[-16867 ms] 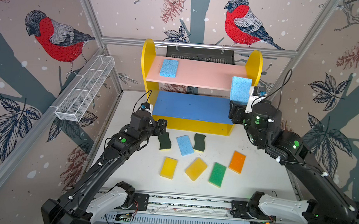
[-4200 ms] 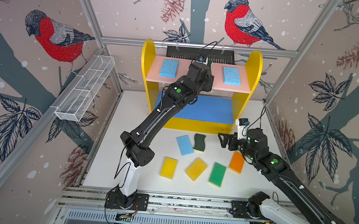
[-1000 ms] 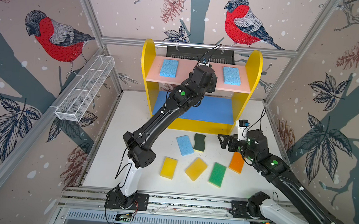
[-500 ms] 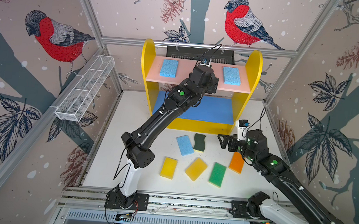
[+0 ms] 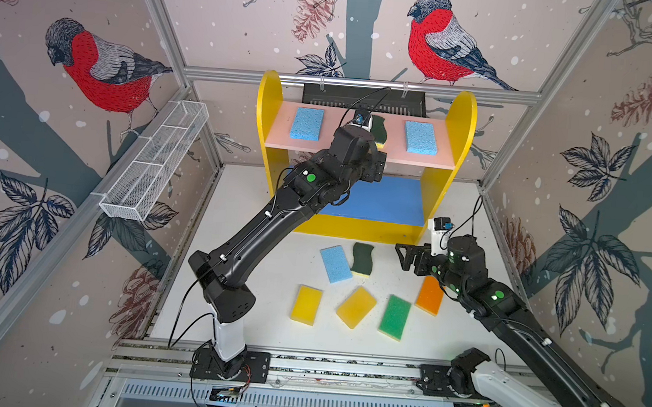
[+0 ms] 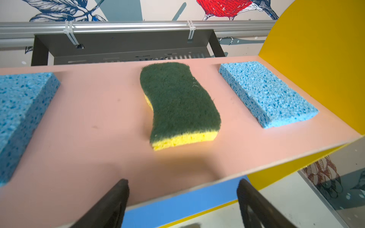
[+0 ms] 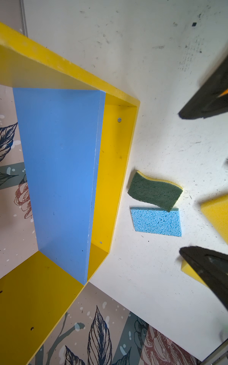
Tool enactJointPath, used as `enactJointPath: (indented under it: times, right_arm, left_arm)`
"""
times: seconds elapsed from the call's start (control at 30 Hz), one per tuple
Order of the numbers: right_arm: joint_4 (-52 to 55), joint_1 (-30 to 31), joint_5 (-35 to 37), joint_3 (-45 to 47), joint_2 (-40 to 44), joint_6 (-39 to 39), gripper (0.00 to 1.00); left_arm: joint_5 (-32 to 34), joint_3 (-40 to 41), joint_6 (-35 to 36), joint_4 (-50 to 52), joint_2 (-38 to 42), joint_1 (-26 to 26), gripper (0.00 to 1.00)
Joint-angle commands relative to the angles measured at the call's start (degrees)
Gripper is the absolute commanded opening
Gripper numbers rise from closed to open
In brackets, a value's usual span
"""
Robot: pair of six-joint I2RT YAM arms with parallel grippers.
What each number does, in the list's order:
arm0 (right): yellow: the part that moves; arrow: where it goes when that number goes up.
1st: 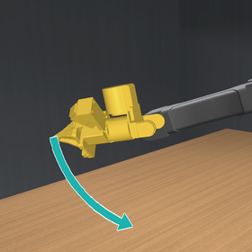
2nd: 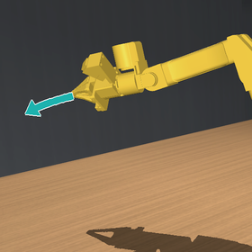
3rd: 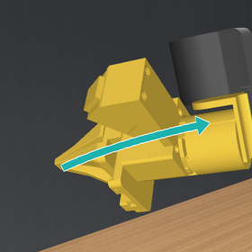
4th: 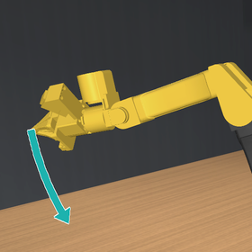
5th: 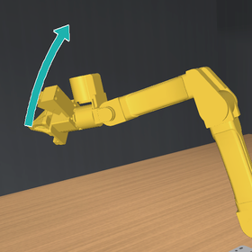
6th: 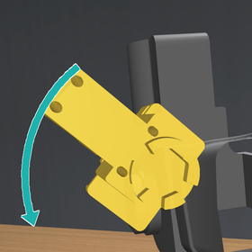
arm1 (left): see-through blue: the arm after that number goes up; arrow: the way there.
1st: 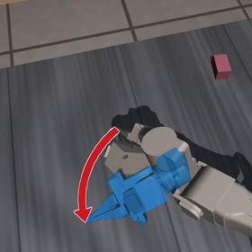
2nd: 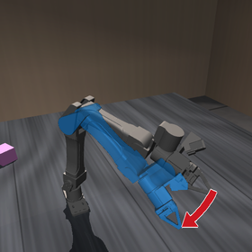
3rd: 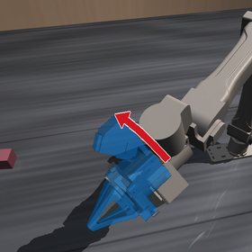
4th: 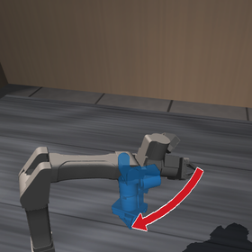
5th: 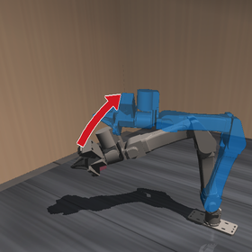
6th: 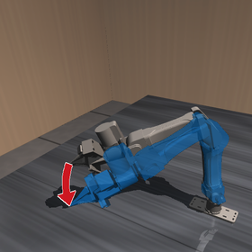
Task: Arrange cleaning sponges on a shelf
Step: Move the cleaning sponge to the shelf, then pick up the cleaning sponge from the bottom-center of the table.
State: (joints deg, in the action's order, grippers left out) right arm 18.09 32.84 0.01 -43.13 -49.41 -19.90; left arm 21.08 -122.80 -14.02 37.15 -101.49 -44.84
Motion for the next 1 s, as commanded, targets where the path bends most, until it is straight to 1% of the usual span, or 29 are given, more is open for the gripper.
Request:
enactJointPath:
  times: [0.0, 0.23, 0.43, 0.57, 0.7, 0.87, 0.97]
  right_arm:
    - [-0.8, 0.1, 0.7, -0.1, 0.0, -0.8, 1.00]
    - [-0.6, -0.1, 1.2, -0.1, -0.4, -2.4, 1.00]
    - [-1.0, 0.0, 0.1, 0.5, -0.5, -5.2, 1.00]
    - [-0.1, 0.0, 0.0, 1.3, 0.0, -7.8, 0.99]
    - [1.7, 0.1, 0.6, 2.6, 1.1, -11.0, 1.00]
    - [2.2, 0.3, 0.1, 6.3, 3.9, -15.7, 1.00]
    - [2.0, 0.9, 0.0, 8.6, 5.2, -18.1, 0.99]
  left_arm:
    - [-1.5, 5.3, -1.0, -4.1, 4.4, -0.3, 0.86]
    - [0.2, 21.4, -3.6, -7.7, 16.6, -0.6, 0.86]
    - [3.4, 33.7, -6.1, -6.0, 26.0, -0.6, 0.85]
    - [5.2, 43.8, -8.9, -5.1, 32.1, -0.7, 0.85]
    - [4.2, 51.5, -13.0, -3.6, 36.4, -0.7, 0.85]
    - [0.0, 62.1, -18.0, -3.8, 42.1, -0.9, 0.84]
    - [0.2, 65.3, -20.8, -1.7, 44.3, -1.3, 0.84]
